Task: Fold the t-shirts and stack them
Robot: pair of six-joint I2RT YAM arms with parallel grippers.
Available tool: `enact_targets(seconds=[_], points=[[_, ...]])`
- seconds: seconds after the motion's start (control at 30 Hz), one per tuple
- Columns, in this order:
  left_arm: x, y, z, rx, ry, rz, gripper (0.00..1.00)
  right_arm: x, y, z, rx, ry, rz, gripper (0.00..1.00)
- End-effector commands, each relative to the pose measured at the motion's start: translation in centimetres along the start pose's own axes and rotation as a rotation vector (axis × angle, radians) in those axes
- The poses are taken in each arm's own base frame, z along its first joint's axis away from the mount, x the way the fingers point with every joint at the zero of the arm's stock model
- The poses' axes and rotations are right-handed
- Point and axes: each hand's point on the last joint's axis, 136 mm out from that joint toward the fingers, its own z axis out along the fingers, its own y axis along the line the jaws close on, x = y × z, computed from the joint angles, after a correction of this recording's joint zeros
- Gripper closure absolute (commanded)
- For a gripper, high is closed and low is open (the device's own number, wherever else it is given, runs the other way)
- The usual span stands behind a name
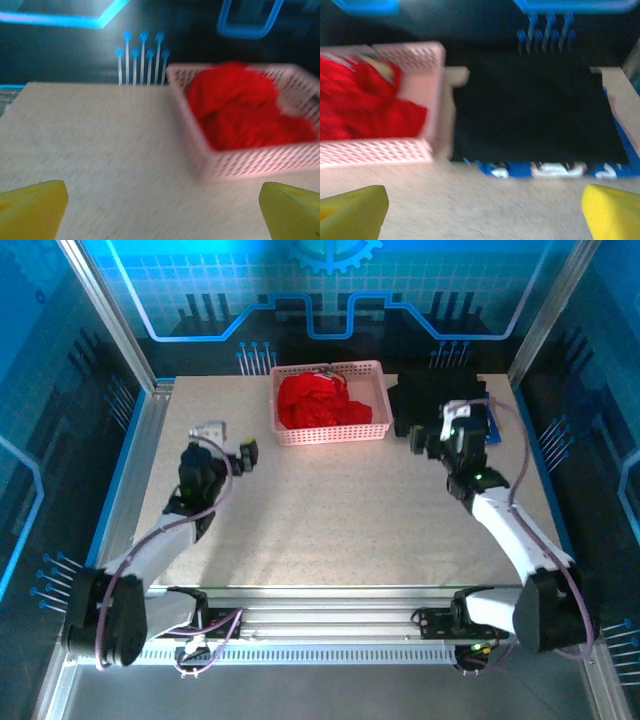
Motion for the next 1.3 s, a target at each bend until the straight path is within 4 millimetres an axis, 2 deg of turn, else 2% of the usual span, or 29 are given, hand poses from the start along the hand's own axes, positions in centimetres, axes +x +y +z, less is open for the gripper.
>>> enact_targets(seconds=[0.0,0.13,0.23,0.3,0.43,0.57,0.73,0.93,1.07,1.1,1.13,1.27], points=[[-0.3,-0.8,0.0,-0.036,0.232,-0.165,0.01,3.9,4.7,-4.0,-0.217,0.317,0.054,0.0],[0.4,-2.1,3.6,-0.054,0.501,-0.268,0.01,1.3,9.2,-4.0,-0.367,0.429,0.089,0.0],[1.7,-3.9,8.1,0.01,0.637,-0.315,0.01,-0.1,12.9,-2.5,-0.472,0.49,0.074,0.0],[2.7,-4.2,10.8,0.017,0.689,-0.358,0.01,-0.9,15.2,-1.2,-0.517,0.513,0.066,0.0],[4.8,-3.7,14.9,-0.013,0.736,-0.439,0.15,-2.0,19.5,1.0,-0.593,0.527,0.023,0.0],[6.9,-3.4,16.8,-0.033,0.769,-0.453,0.34,-1.6,22.4,2.8,-0.645,0.581,0.021,0.0],[9.8,-2.6,16.9,-0.083,0.828,-0.455,0.52,-1.0,24.6,5.1,-0.66,0.618,0.019,0.0],[13.4,-3.0,15.8,-0.075,0.898,-0.463,0.79,-0.2,25.6,9.0,-0.608,0.631,0.025,0.0],[15.9,-3.4,14.1,-0.076,0.948,-0.449,0.85,0.3,25.5,11.5,-0.543,0.617,0.005,0.0],[16.3,-3.6,13.5,-0.07,0.953,-0.451,0.86,1.5,25.3,12.9,-0.507,0.631,-0.005,0.0],[16.4,-3.8,13.0,-0.066,0.958,-0.45,0.87,1.8,25.0,13.5,-0.477,0.628,-0.014,0.0],[16.9,-5.9,9.8,-0.016,0.991,-0.442,0.99,3.1,23.8,16.0,-0.354,0.599,-0.064,0.0]])
